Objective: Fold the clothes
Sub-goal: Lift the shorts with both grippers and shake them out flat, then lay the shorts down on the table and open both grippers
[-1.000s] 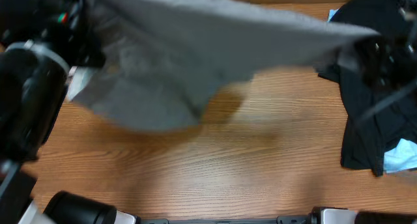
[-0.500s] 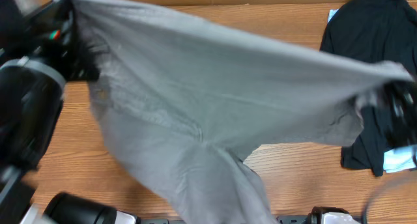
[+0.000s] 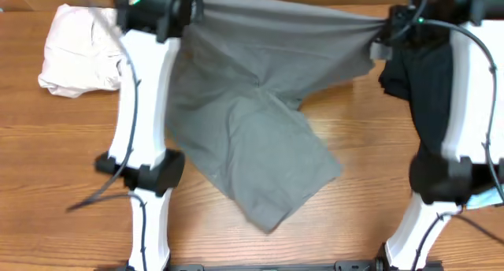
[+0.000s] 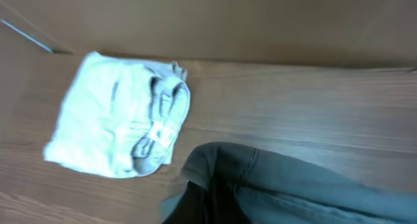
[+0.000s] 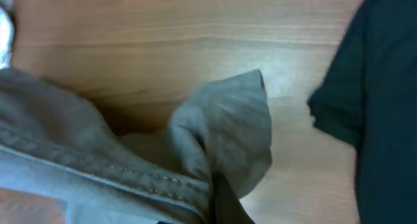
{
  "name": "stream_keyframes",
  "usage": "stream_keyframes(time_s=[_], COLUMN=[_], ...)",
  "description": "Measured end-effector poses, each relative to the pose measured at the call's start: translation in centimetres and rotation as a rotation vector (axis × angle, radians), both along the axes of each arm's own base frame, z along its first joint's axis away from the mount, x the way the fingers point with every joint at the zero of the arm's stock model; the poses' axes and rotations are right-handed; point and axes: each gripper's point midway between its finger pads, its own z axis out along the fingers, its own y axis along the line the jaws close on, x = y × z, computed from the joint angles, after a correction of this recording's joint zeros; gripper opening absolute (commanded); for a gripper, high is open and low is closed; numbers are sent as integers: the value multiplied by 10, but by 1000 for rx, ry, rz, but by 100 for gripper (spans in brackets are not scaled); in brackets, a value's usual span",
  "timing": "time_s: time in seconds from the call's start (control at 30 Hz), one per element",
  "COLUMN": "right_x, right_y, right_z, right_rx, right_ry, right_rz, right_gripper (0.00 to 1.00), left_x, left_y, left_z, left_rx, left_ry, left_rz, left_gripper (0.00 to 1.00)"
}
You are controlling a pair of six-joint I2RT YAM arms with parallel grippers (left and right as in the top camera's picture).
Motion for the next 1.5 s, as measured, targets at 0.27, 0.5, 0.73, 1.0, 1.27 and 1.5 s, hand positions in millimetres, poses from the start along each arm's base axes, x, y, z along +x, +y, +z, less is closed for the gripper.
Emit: stream_keyframes(time_s=[0.27, 0.5, 0.73, 1.0, 1.27, 1.5], right_x=[74, 131, 174, 157, 74, 60], right_y=[0, 5, -11, -14, -12, -14], right_z=[-113, -150, -142, -138, -129, -178], right_rx=[18, 34, 27, 60, 39, 26], right_ry=[71, -58, -221, -132, 164, 264], right_rz=[15, 1, -83, -176, -204, -228], right_gripper=[4, 14, 80, 100, 90, 67], left_x=[73, 119, 151, 139, 86, 46], left_y=[0, 8, 32, 37, 7, -3], left_z=[-119, -148, -126, -127, -57, -64], left_rx=[-8, -81, -107, -81, -234, -301], left_ry=[97, -24, -200, -142, -78, 71], left_rz=[66, 142, 204, 189, 15, -10], left_gripper=[4, 35, 100, 100, 100, 100])
